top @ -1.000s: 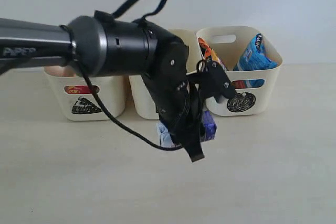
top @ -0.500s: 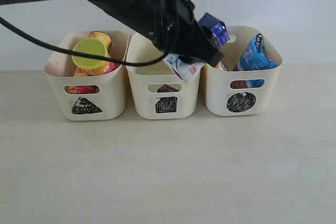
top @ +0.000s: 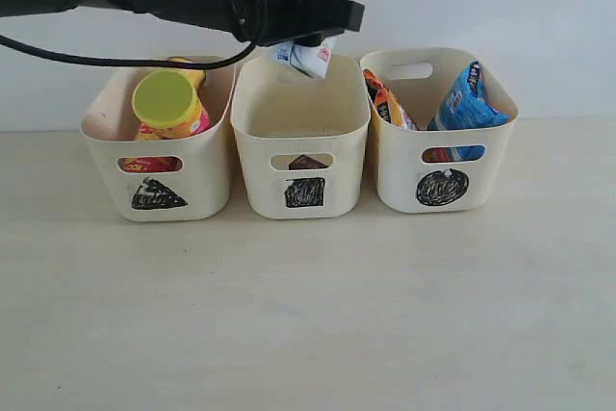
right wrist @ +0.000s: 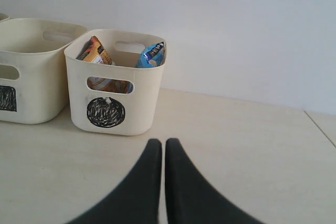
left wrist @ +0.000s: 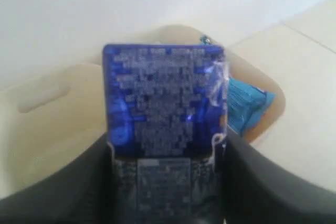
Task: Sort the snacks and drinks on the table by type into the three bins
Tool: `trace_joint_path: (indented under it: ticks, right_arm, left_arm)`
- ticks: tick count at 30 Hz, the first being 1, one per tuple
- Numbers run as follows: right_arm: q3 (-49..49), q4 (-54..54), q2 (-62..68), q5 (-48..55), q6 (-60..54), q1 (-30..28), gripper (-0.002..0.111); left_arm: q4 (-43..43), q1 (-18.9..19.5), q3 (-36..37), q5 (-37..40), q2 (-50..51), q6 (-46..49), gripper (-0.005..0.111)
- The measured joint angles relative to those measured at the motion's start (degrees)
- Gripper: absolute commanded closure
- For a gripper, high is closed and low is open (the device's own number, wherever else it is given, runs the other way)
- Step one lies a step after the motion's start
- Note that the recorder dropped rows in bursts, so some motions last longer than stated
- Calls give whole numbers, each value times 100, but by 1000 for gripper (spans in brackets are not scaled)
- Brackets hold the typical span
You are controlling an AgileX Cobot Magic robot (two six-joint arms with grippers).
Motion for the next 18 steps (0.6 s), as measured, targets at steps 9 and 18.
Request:
trace_joint_path:
  ticks: [9, 18]
  right_arm:
    - [0, 0, 0, -59, 0, 0, 108]
    - [0, 0, 0, -190, 0, 0, 108]
  left_arm:
    - [0, 193, 131, -1344, 418, -68, 103]
    - [0, 358, 131, -2200, 1247, -68, 103]
